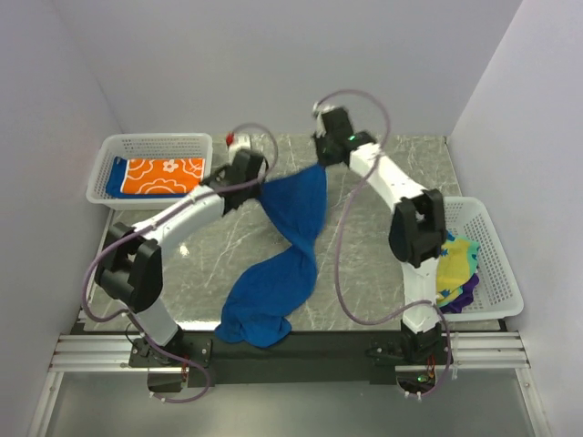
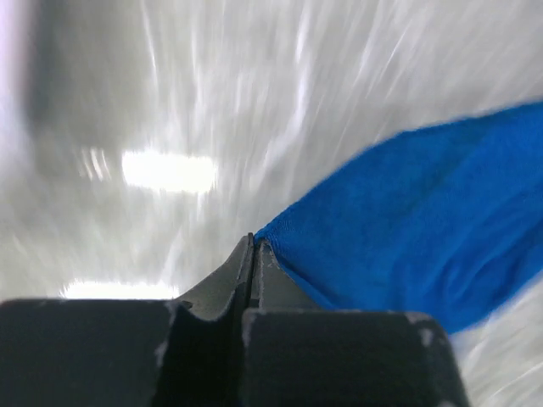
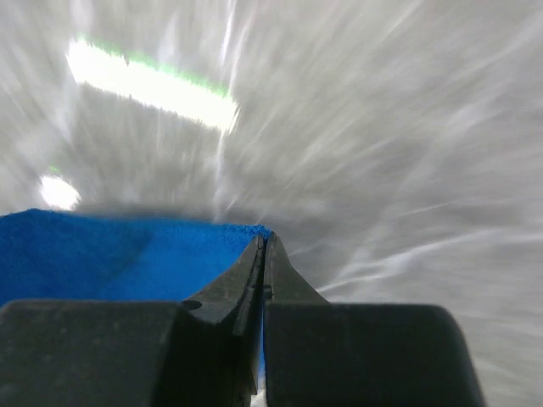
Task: Fold and stack the towels
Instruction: Flatten out the crumpled towel
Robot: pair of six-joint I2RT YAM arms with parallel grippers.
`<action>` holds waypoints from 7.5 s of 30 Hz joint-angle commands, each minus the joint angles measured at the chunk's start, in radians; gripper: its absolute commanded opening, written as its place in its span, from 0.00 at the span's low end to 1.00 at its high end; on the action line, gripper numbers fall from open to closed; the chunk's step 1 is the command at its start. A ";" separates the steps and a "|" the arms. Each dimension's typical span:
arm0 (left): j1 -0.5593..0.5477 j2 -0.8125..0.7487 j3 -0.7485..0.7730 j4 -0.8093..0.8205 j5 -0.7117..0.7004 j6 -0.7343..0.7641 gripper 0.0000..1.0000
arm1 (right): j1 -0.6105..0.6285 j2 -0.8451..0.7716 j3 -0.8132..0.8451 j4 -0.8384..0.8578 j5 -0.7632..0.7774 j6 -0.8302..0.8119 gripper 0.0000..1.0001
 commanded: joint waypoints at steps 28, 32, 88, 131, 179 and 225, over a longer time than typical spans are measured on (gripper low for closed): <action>0.008 -0.378 0.822 0.174 0.293 0.686 0.00 | -0.097 -0.805 0.293 0.288 -0.189 -0.063 0.00; -0.001 -0.487 0.810 0.143 0.388 0.657 0.00 | -0.097 -0.885 0.286 0.262 -0.233 -0.068 0.00; 0.358 0.304 0.547 0.481 0.301 0.543 0.00 | -0.176 -0.195 -0.093 0.639 -0.213 0.019 0.00; 0.174 -0.732 0.518 0.315 0.873 0.499 0.00 | -0.148 -1.186 -0.015 0.334 -0.223 -0.072 0.00; 0.172 -0.695 0.580 0.358 0.919 0.329 0.02 | -0.149 -1.122 0.102 0.348 -0.324 -0.060 0.00; 0.048 0.170 -0.217 0.754 0.626 -0.179 0.84 | -0.198 -0.180 -0.258 0.342 -0.237 0.054 0.00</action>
